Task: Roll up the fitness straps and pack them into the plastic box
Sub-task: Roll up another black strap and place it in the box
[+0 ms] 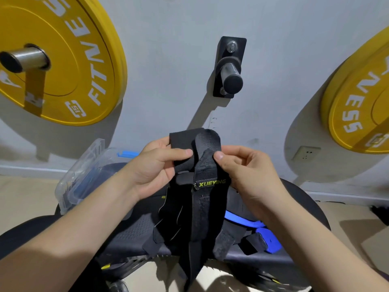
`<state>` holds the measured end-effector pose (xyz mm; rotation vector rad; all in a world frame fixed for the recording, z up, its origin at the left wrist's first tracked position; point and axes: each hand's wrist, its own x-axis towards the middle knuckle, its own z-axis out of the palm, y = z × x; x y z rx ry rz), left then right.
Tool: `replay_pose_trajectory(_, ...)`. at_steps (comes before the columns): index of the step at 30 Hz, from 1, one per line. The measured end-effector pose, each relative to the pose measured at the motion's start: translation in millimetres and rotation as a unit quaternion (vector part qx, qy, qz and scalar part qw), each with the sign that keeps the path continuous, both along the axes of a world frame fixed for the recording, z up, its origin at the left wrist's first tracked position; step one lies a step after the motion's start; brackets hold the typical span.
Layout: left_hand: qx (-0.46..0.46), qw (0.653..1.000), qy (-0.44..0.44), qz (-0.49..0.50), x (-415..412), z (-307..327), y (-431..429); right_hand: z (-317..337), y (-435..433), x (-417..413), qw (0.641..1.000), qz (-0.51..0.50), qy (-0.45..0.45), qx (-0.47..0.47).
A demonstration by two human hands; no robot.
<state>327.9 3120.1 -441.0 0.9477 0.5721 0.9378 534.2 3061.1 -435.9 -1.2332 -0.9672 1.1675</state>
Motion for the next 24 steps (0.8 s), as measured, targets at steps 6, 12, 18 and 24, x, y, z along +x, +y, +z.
replay_pose_trajectory(6,-0.019,0.999,-0.004,0.03,5.6,-0.8,0.2,-3.6,-1.9,-4.6,0.999,0.019,-0.037,0.026)
replay_pose_trajectory(12,-0.01,1.0,-0.003,0.011,10.6,-0.9,-6.8,-14.7,4.1,-12.7,0.993,-0.032,-0.112,0.015)
replay_pose_trajectory(18,0.007,0.997,0.016,0.071,25.5,-10.7,-16.2,-18.0,5.8,-27.4,0.982,-0.057,-0.179,0.015)
replay_pose_trajectory(24,-0.003,0.988,0.064,0.138,27.3,-9.3,-13.8,-14.4,-0.7,-35.8,0.976,0.089,-0.177,-0.085)
